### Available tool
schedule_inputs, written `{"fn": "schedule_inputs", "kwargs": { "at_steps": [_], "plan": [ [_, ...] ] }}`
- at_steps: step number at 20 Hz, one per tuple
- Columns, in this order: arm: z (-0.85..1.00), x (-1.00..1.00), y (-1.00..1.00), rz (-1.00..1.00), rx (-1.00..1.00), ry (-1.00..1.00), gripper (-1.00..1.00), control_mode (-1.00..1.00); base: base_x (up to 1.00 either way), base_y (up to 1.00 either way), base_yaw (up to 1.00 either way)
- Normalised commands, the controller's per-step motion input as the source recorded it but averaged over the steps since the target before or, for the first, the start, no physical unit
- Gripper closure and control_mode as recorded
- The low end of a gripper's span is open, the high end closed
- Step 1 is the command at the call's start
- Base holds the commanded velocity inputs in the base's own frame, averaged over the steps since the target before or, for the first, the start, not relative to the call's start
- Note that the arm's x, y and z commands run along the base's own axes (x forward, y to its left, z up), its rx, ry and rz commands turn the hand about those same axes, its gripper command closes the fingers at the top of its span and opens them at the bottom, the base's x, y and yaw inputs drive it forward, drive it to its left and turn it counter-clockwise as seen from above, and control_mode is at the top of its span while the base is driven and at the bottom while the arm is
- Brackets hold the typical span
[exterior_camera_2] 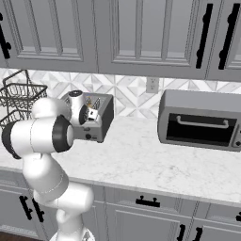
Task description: Start the toaster. Once the lever pops up, take the bread to the plate on the dining counter.
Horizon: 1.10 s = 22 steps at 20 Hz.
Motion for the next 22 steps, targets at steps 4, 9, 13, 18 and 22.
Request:
{"fn": "schedule_inputs", "kwargs": {
  "at_steps": [4,9,13,18,22],
  "plan": [
    [-0.51,-0.02,0.00,-0.03,0.00,0.10,1.00,-1.00,0.00,0.00,0.00],
    [-0.31,-0.06,0.00,-0.03,0.00,0.04,1.00,-1.00,0.00,0.00,0.00],
    [0.03,-0.42,-0.02,-0.05,0.00,-0.08,1.00,-1.00,0.00,0.00,0.00],
    [0.40,-0.55,-0.36,-0.02,0.05,-0.18,1.00,-1.00,0.00,0.00,0.00],
    [0.47,-0.53,-0.63,0.00,0.09,-0.14,1.00,-1.00,0.00,0.00,0.00]
  ]
}}
